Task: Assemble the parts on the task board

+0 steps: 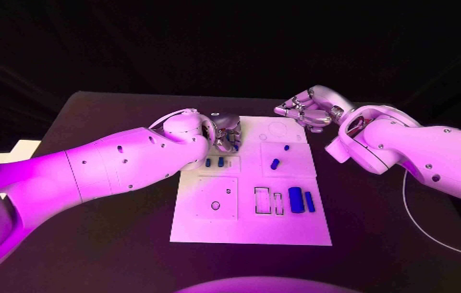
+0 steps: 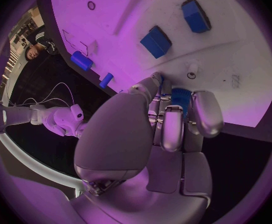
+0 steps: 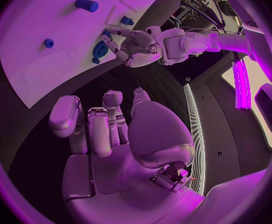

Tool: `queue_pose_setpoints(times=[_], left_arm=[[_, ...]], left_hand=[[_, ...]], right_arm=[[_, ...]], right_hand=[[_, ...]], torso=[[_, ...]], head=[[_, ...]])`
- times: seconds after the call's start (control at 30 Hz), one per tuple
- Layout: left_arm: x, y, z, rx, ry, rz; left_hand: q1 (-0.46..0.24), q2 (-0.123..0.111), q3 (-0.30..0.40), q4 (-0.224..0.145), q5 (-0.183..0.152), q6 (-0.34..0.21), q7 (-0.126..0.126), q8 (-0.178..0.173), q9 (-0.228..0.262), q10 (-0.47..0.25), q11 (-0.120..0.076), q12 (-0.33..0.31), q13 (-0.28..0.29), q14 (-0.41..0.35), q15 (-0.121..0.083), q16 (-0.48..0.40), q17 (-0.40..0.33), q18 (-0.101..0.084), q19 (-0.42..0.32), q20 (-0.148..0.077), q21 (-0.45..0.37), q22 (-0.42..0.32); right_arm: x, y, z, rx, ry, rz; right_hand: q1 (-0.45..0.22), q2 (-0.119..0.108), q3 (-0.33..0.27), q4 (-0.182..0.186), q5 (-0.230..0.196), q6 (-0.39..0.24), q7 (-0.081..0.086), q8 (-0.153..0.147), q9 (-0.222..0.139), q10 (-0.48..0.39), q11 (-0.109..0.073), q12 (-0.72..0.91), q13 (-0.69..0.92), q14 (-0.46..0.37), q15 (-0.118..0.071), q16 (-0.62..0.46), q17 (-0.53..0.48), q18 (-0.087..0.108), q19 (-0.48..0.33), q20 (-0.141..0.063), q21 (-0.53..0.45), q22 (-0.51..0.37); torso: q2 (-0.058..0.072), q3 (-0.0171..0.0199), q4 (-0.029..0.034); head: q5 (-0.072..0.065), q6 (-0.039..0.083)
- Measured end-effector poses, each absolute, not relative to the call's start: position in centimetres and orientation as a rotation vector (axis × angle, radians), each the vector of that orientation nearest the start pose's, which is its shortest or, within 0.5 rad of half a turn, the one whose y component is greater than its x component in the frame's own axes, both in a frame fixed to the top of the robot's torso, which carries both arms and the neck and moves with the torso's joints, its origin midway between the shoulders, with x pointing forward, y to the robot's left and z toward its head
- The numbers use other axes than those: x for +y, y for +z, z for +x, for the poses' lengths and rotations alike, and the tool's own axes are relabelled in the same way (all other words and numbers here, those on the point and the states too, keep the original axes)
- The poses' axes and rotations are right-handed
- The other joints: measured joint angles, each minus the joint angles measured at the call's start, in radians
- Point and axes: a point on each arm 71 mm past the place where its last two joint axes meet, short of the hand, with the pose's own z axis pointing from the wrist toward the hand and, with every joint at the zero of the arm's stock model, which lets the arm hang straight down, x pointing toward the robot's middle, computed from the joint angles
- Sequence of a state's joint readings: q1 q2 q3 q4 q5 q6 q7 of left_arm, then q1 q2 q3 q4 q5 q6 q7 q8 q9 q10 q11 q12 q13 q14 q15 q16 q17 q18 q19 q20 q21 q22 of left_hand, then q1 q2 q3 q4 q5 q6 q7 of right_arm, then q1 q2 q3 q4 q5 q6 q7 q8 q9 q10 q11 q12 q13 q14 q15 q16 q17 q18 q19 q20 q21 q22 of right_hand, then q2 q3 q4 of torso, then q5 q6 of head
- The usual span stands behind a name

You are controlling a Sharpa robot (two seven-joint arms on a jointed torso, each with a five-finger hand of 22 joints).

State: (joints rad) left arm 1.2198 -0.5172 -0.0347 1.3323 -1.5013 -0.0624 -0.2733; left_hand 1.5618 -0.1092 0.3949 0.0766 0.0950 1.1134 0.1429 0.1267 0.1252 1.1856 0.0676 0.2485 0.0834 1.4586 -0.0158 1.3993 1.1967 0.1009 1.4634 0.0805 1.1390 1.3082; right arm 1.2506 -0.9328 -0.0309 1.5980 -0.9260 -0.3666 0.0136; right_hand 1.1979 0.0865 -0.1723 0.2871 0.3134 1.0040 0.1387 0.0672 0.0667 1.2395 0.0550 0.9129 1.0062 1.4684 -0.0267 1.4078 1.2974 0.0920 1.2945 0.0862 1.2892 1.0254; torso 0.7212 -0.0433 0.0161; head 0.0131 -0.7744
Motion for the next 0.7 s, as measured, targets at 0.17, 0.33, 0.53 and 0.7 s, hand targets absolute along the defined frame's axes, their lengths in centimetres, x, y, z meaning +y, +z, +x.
queue_pose_setpoints(times=[0.17,0.33,0.53,0.7], left_arm=[[9.0,-19.3,50.8,1.838,-0.591,0.285],[9.6,-18.3,50.7,1.798,-0.623,0.253],[11.2,-17.3,50.5,1.784,-0.640,0.212],[12.9,-17.1,50.5,1.797,-0.632,0.180]], left_hand=[[-0.017,-0.017,0.032,-0.011,0.000,0.002,0.002,-0.010,-0.008,0.007,-0.004,-0.024,0.001,0.000,0.000,0.000,-0.007,0.000,0.000,0.000,0.006,0.000],[-0.031,-0.029,0.043,-0.012,0.000,0.003,0.003,-0.016,-0.011,0.013,-0.003,-0.035,0.002,0.000,0.000,0.000,-0.011,0.000,0.000,0.000,0.006,0.000],[-0.052,-0.039,0.057,-0.018,0.000,0.007,0.000,-0.025,-0.018,0.018,-0.003,-0.055,-0.001,0.000,0.000,0.000,-0.014,0.000,0.000,0.000,0.006,0.000],[-0.058,-0.037,0.059,-0.015,0.000,0.007,0.000,-0.027,-0.018,0.019,-0.002,-0.060,-0.001,0.000,0.000,0.000,-0.015,0.000,0.000,0.000,0.011,0.000]], right_arm=[[-22.5,-15.1,48.2,1.649,0.955,0.311],[-22.5,-15.1,48.2,1.649,0.955,0.311],[-22.6,-15.1,48.2,1.649,0.954,0.311],[-22.7,-15.1,48.2,1.648,0.952,0.312]], right_hand=[[0.000,0.000,0.000,0.000,0.000,0.000,0.000,0.000,0.000,0.000,0.000,0.000,0.000,0.000,0.000,0.000,0.000,0.000,0.000,0.000,0.000,0.000],[0.000,0.000,0.000,0.000,0.000,0.000,0.000,0.000,0.000,0.000,0.000,0.000,0.000,0.000,0.000,0.000,0.000,0.000,0.000,0.000,0.000,0.000],[0.000,0.000,0.000,0.000,0.000,0.000,0.000,0.000,0.000,0.000,0.000,0.000,0.000,0.000,0.000,0.000,0.000,0.000,0.000,0.000,0.000,0.000],[0.000,0.000,0.000,0.000,0.000,0.000,0.000,0.000,0.000,0.000,0.000,0.000,0.000,0.000,0.000,0.000,0.000,0.000,0.000,0.000,0.000,0.000]], torso=[[0.000,0.0000,0.0004],[0.000,0.0005,0.0009],[-0.001,0.0011,0.0011],[-0.001,0.0009,0.0023]], head=[[-0.001,0.001],[-0.003,0.003],[-0.004,0.004],[-0.007,0.005]])
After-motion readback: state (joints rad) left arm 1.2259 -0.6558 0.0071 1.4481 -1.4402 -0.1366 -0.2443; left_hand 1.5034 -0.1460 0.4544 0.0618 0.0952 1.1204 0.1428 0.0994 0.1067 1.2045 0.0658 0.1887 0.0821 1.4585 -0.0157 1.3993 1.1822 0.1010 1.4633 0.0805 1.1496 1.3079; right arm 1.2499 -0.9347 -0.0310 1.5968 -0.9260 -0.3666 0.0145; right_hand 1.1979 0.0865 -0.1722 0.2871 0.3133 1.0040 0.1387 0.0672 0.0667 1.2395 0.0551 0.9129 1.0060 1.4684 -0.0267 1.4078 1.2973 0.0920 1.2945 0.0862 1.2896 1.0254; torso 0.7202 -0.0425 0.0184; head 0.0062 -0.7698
